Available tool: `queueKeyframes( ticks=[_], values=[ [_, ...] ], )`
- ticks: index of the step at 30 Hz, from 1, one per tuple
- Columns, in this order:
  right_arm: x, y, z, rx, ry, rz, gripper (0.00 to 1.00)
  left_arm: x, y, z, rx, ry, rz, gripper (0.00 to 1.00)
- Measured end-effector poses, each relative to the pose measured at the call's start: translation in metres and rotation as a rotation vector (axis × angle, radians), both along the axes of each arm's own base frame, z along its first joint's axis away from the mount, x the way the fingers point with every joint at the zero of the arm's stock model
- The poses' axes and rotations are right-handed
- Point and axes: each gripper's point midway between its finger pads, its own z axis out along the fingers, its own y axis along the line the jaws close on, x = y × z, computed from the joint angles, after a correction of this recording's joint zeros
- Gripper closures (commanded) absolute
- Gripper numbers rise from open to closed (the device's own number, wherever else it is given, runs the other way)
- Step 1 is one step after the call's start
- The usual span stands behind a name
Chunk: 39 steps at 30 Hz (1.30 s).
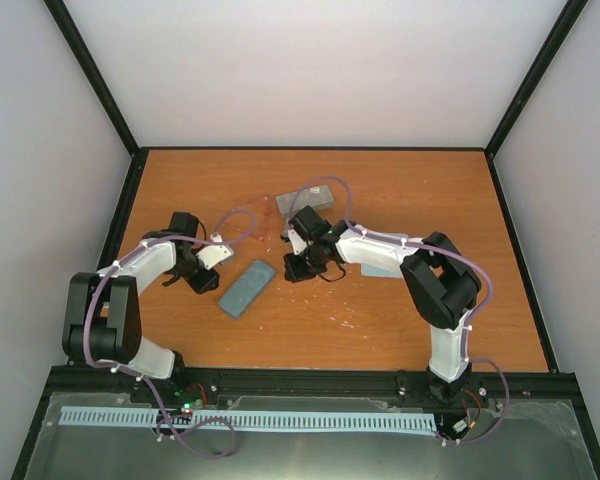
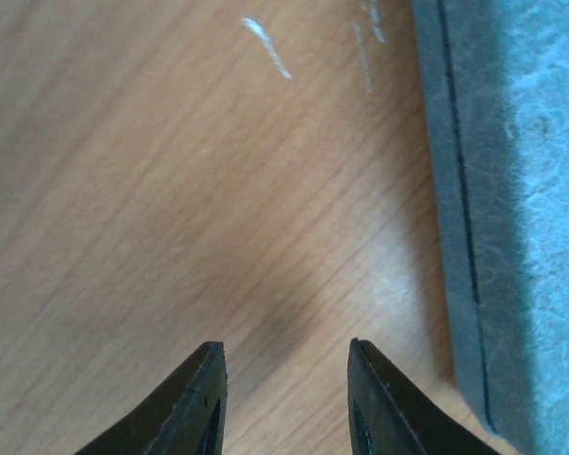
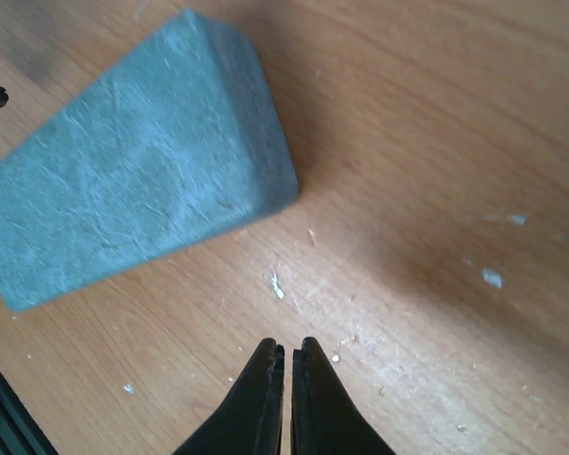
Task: Organize the sunglasses
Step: Adjust the sunglasses case at the center of the board.
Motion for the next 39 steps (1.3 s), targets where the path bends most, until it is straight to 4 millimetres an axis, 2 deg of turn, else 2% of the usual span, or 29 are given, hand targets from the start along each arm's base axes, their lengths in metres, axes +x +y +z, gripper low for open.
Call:
queueKeyframes(
  ticks=[6,12,17,23,27,30,34,37,39],
  values=[
    [-0.019,-0.006,-0.021,-0.042,0.041,-0.011,0.96,-0.023,-0.020,-0.022,-0.053,0.099,-0.029,0.69],
    [-0.027,-0.015,-0.031,-0.073,0.061,-0.026,0.95,-0.029,-0.037,-0.023,-0.098,0.114,-0.063,0.69],
    [-0.029,-0.018,-0.026,-0.064,0.055,-0.038,0.96,-0.038,-0.061,-0.023,-0.148,0.143,-0.112,0.69],
    [-0.036,-0.028,-0.020,-0.066,0.048,-0.057,0.95,-0.057,-0.113,-0.023,-0.239,0.214,-0.223,0.68],
    [-0.042,-0.043,-0.004,-0.067,0.013,-0.089,0.95,-0.061,-0.148,-0.022,-0.301,0.264,-0.281,0.66],
    [-0.045,-0.056,0.011,-0.067,-0.017,-0.122,0.95,-0.061,-0.164,-0.020,-0.337,0.295,-0.293,0.61],
    [-0.049,-0.067,0.030,-0.045,-0.057,-0.162,0.96,-0.060,-0.168,-0.016,-0.342,0.303,-0.287,0.62],
    [-0.054,-0.068,0.036,-0.030,-0.068,-0.181,0.97,-0.059,-0.162,-0.008,-0.312,0.272,-0.278,0.72],
    [-0.062,-0.063,0.034,-0.029,-0.059,-0.172,0.97,-0.053,-0.157,0.008,-0.308,0.214,-0.268,0.76]
  ],
)
